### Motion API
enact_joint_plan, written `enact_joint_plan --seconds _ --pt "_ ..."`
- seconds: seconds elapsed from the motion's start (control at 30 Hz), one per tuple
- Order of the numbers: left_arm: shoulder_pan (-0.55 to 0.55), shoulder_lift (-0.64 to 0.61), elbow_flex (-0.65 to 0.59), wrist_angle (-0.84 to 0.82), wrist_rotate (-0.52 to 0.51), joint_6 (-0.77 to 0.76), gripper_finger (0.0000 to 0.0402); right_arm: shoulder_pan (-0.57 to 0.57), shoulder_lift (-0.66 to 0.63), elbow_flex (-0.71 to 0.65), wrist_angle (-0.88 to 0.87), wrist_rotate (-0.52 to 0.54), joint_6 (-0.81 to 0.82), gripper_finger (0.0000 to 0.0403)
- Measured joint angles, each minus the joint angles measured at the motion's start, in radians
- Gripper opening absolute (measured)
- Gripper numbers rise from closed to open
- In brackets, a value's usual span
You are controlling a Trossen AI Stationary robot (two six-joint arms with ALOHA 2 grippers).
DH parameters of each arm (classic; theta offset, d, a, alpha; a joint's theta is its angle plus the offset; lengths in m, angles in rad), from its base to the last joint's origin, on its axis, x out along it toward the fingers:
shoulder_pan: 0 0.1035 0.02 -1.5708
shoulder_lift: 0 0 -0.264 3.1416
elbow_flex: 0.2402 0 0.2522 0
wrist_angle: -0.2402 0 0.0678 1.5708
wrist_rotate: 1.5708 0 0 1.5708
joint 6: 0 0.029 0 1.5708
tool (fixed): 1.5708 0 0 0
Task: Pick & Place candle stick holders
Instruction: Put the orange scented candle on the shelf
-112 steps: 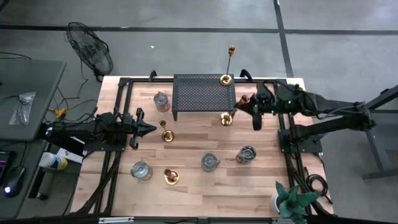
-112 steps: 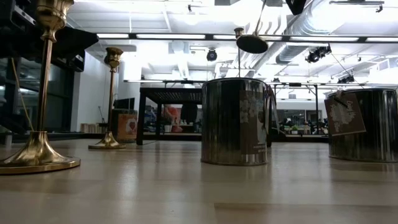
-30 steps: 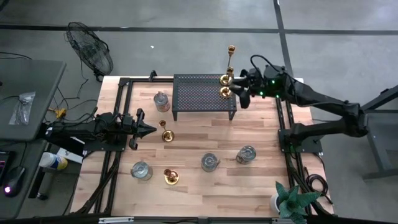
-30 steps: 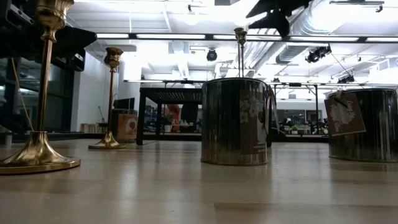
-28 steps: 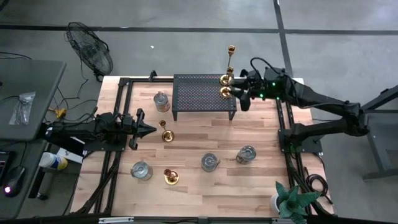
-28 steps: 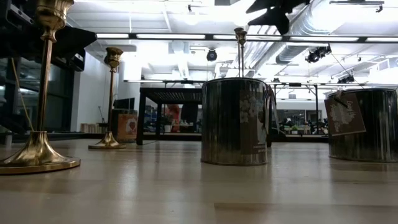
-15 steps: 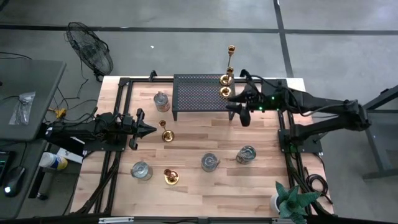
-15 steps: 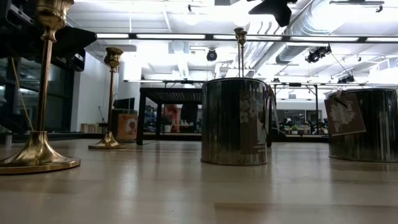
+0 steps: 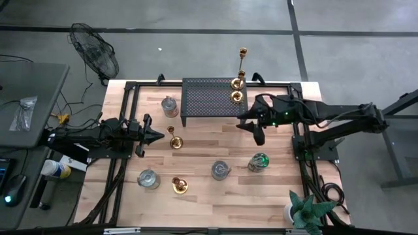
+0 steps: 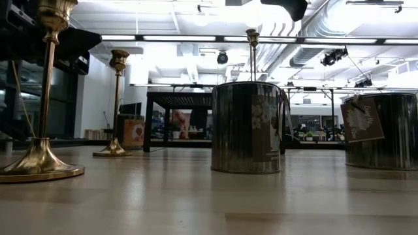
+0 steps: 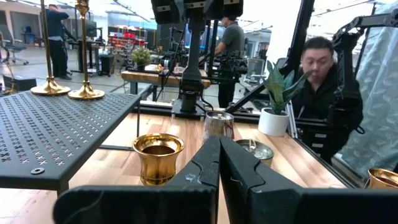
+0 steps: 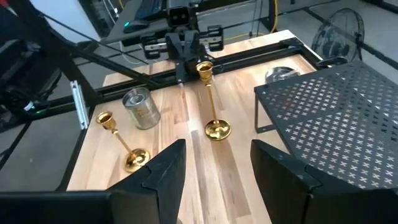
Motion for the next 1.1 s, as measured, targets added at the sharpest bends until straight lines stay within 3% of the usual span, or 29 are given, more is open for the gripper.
enact_joint_plan --seconds 0.6,1.1 --pt "0.0 0.0 0.0 0.0 0.0 0.0 0.0001 0.088 0.029 0.0 0.015 0.028 -0.013 0.0174" --pt "0.0 0.0 0.0 0.0 0.0 0.0 0.0001 0.089 0.036 0.0 0.05 0.028 -0.034 0.0174"
